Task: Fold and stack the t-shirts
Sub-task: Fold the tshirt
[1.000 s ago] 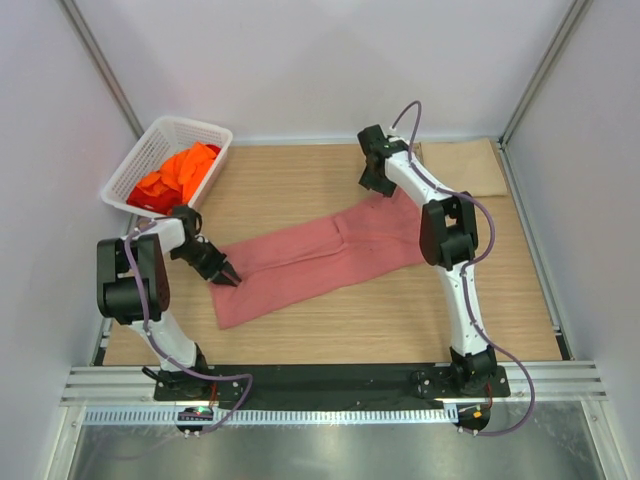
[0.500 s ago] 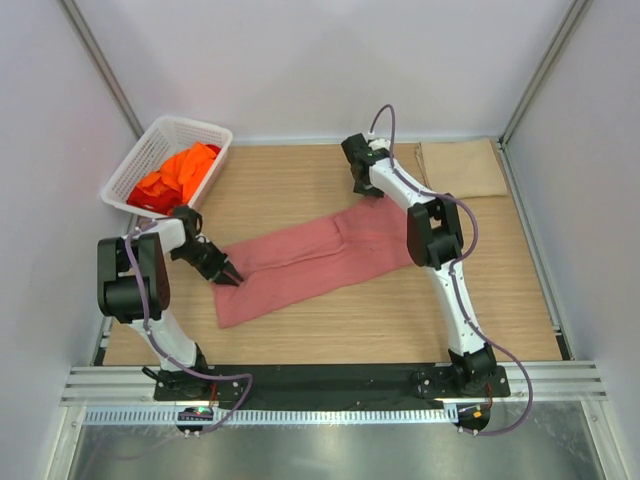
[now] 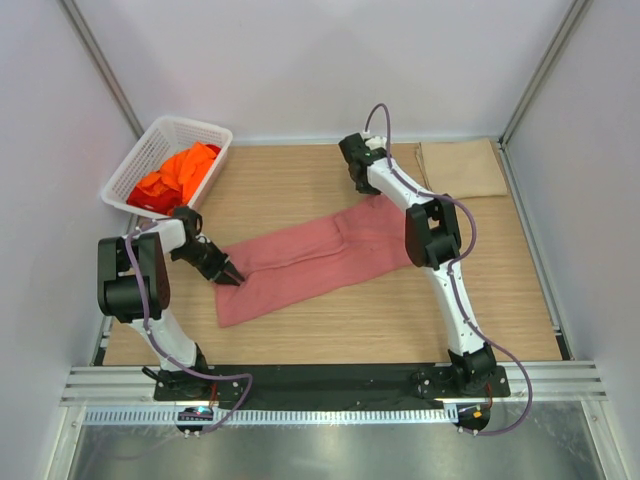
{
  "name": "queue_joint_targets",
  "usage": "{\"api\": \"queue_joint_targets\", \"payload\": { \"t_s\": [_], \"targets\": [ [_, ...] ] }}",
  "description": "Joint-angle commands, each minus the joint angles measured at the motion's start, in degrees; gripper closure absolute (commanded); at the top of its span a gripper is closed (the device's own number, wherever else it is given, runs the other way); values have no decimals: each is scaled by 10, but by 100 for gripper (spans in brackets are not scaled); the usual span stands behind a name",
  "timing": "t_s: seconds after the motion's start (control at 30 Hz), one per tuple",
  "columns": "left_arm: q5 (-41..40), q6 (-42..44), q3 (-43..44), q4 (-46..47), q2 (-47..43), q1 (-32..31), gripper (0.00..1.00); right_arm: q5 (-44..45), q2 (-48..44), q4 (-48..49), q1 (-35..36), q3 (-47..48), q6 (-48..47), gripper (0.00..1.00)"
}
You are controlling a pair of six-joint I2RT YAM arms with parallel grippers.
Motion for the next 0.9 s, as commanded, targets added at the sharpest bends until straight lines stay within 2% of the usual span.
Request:
{"api": "queue_joint_targets", "payload": {
  "t_s": [0.0, 0.03, 0.2, 0.4, 0.6, 0.87],
  "targets": [
    [0, 17, -11, 34, 6, -1, 79, 26, -9, 5, 0, 38, -29, 82],
    [0, 17, -10, 33, 5, -1, 79, 25, -12, 6, 1, 38, -30, 91],
    [1, 18, -7, 33, 4, -1, 79, 36, -35, 6, 1, 42, -29, 98],
    [-3, 21, -10, 32, 5, -1, 79, 60, -95, -25, 0, 16, -13, 99],
    [-2, 24, -15, 31, 5, -1, 79, 57, -207, 8, 1, -117, 30, 98],
    [-2, 27, -15, 29, 5, 0, 78, 30, -288, 27, -3, -249, 90, 98]
  ]
}}
